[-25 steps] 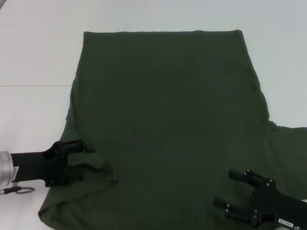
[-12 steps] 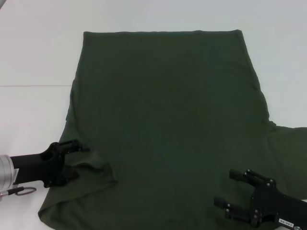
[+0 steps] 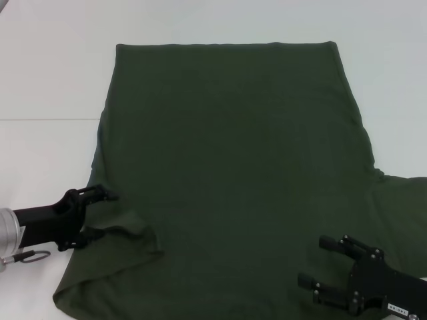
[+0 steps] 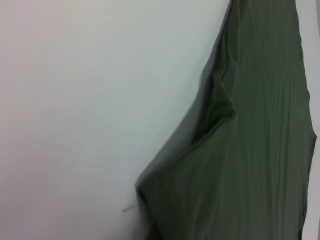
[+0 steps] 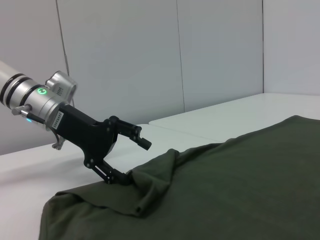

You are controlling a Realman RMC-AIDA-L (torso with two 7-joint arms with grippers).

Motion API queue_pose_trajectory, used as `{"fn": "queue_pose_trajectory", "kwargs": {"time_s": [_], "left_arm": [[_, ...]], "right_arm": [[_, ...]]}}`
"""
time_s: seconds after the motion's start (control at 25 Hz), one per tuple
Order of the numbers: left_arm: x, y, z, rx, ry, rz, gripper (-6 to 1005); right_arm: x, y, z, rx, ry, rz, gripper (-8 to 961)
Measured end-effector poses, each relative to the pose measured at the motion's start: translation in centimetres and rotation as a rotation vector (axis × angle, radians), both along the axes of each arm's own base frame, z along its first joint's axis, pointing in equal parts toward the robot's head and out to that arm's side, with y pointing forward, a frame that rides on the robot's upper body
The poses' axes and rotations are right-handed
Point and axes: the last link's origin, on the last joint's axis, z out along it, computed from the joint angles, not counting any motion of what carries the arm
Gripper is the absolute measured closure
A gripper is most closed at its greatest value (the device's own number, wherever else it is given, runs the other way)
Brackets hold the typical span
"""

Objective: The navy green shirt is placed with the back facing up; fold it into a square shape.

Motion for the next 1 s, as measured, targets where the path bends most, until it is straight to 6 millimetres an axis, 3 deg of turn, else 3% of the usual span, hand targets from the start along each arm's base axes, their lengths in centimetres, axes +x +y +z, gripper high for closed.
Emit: {"fn": "queue_pose_trajectory", "kwargs": {"time_s": [0.84,1.0], "left_arm": [[0.25,0.93,0.34,0.025,0.026,-0.007,138],[0.16,0.98,0.27,0.033,0.03,-0.001,259]], "right_arm": [[-0.18,0.14,-0.07,-0.001,0.002,0.005,69],[-0.18,0.14,-0.03,-0.001,0.003,0.006,69]]}}
